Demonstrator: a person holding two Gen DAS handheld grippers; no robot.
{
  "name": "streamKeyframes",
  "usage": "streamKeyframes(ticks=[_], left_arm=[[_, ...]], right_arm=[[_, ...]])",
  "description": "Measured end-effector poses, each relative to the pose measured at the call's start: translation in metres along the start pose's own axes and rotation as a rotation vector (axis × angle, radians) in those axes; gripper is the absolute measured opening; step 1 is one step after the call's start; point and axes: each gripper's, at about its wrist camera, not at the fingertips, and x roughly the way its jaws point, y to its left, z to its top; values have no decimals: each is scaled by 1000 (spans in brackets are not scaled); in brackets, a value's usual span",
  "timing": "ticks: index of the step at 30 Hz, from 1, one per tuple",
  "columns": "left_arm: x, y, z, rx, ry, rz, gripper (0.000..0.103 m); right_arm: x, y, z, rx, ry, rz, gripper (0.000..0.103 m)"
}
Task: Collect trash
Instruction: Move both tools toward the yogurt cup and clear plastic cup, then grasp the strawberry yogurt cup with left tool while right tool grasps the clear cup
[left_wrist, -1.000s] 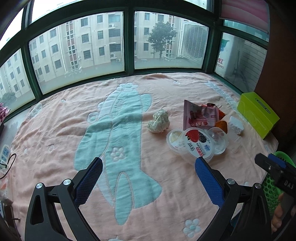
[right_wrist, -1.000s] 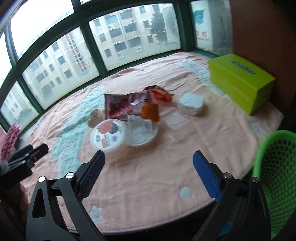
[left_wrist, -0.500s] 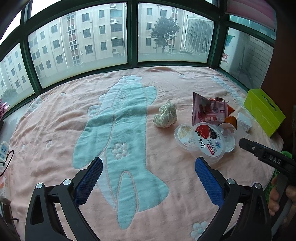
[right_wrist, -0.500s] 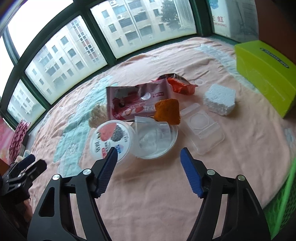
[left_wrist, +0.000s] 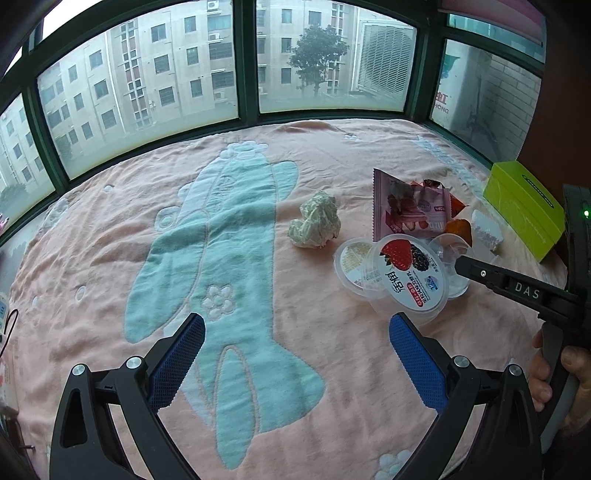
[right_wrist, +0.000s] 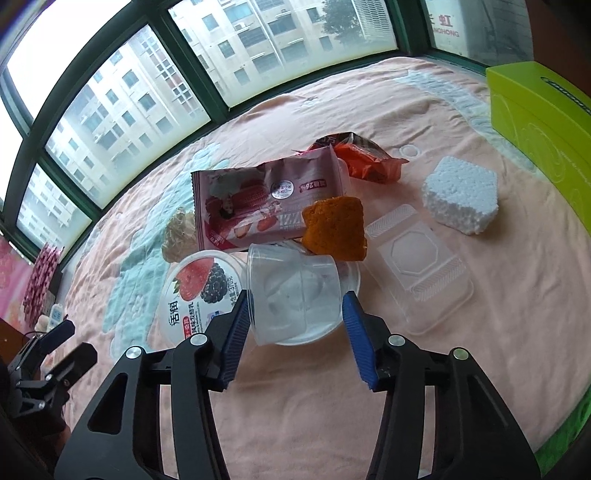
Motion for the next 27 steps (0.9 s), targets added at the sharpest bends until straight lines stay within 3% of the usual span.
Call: streamKeyframes(ticks=[7, 12, 13, 15, 22, 25, 27], left_arm=[[4, -19, 5, 69, -8, -48, 97], [14, -43, 7, 181, -6, -112, 97], [18, -49, 7, 206, 4, -127, 97], [25, -59, 5, 247, 18, -141, 97], [47, -69, -1, 292, 50, -144, 97], [52, -72, -1, 307, 51, -137, 97], [57, -75, -1, 319, 57, -121, 97]], right_arm=[[-15, -4, 0, 20, -32, 3, 48], [-32, -11, -1, 41, -62, -12, 47], [-35, -12, -1, 44, -66, -12, 34], [-39, -18, -2, 72, -59, 2, 24], [-44, -30, -15, 109, -35, -10, 24], [-48, -27, -19, 79, -49, -56, 25], [-50, -27, -21, 71, -54, -76, 31]])
